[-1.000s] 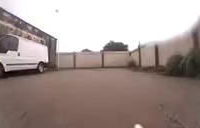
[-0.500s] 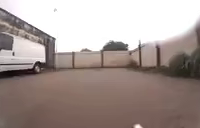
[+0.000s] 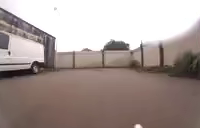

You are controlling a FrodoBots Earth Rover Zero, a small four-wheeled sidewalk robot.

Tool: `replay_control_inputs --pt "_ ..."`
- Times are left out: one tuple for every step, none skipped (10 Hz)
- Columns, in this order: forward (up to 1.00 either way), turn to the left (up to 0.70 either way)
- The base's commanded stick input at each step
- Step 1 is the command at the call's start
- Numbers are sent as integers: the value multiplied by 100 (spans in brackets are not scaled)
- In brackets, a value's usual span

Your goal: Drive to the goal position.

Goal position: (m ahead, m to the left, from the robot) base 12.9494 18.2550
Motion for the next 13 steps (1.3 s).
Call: replay_control_inputs --pt "70 6" --pt "70 6" --pt "70 -7" --pt "70 -29" --pt "70 -29" --pt "70 -29" --pt "70 -29" --pt "70 6" --pt "70 6" --pt "70 6" --pt "70 6" --pt "70 6" --pt "70 6"
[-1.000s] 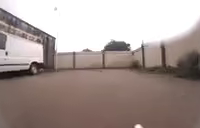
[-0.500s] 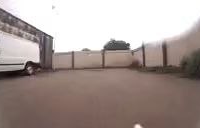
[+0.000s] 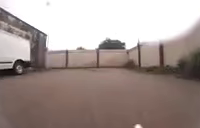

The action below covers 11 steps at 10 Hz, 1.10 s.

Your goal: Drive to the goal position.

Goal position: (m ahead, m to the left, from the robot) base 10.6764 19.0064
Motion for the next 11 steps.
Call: replay_control_inputs --pt "70 6" --pt "70 6" --pt "70 6" --pt "70 6" --pt "70 6" --pt "70 6" --pt "70 6" --pt "70 6" --pt "70 6" --pt "70 -7" --pt "70 -24"
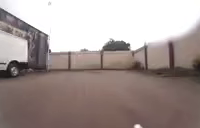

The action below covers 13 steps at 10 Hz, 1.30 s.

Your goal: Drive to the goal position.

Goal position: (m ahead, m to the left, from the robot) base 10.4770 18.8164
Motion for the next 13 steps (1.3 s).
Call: replay_control_inputs --pt "70 -29" --pt "70 -29" --pt "70 -29" --pt "70 -9" --pt "70 6" --pt "70 6" --pt "70 6" --pt "70 6" --pt "70 6" --pt "70 6" --pt "70 6" --pt "70 6" --pt "70 6"
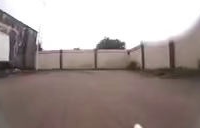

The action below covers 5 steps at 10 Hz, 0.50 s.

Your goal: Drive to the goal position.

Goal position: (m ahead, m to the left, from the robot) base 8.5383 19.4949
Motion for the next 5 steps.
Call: replay_control_inputs --pt "70 6" --pt "70 6" --pt "70 6" --pt "70 6" --pt "70 6"
